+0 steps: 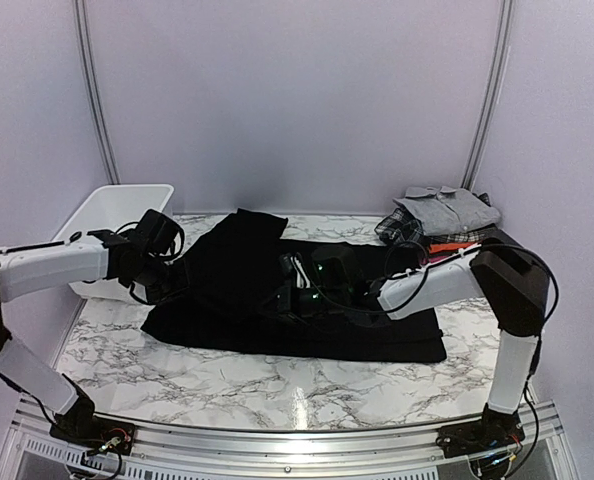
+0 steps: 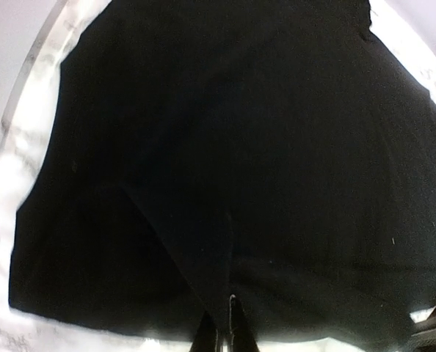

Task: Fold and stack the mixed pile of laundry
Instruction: Adjust the 1/3-folded T-shirt at the center of the board.

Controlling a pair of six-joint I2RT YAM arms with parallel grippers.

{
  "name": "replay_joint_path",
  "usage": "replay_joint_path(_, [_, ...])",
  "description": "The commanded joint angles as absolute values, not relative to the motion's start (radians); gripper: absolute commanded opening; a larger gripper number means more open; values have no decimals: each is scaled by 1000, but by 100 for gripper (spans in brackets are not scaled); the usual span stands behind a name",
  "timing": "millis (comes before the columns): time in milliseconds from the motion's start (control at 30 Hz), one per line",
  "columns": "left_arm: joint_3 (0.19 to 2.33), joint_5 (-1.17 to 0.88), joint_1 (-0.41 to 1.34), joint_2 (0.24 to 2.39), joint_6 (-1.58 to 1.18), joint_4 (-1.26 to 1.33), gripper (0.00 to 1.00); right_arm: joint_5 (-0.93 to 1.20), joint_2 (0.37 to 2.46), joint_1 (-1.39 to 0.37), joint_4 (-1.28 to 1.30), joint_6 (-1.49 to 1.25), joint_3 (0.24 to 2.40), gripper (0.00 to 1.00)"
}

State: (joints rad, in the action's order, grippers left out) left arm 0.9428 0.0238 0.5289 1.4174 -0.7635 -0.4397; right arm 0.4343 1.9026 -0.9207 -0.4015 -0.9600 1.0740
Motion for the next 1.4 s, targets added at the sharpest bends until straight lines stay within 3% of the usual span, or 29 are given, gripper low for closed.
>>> replay_joint_path(0, [1072,71,490,1582,-685,-455,0,513,2001,-854,-466,-1018,1129,0])
replay_joint_path(133, [1162,84,454,1699,-668,-422,0,510,2053,-803,-464,-1023,1185,0])
replay_joint_path(200, [1202,92,446,1733,-654,-412,4,508,2075,-777,-448,-1013,1219,9])
replay_joint_path(267, [1237,114,440,1749,-645,-410,18,508,2085,-755,-430,-1005,1249,26])
replay_joint_path(400, [1258,155,429,1719,-643,-403,52,487,2036,-715,-352,-943,1258,46])
replay_joint_path(600, [1176,124,436,1595,-553,-394,67,434,1858,-673,-88,-736,1214,61])
replay_joint_path(700, [1105,86,446,1553,-546,-394,69,435,1775,-674,46,-672,1171,61])
replay_joint_path(967, [1016,6,501,1615,-596,-314,67,469,1597,-674,64,-692,931,57])
replay_joint_path(1200, [1039,-31,502,1742,-624,-250,65,483,1681,-675,51,-676,1002,56])
replay_joint_path(1367, [1065,-62,502,1821,-636,-228,58,488,1731,-671,83,-650,1057,56])
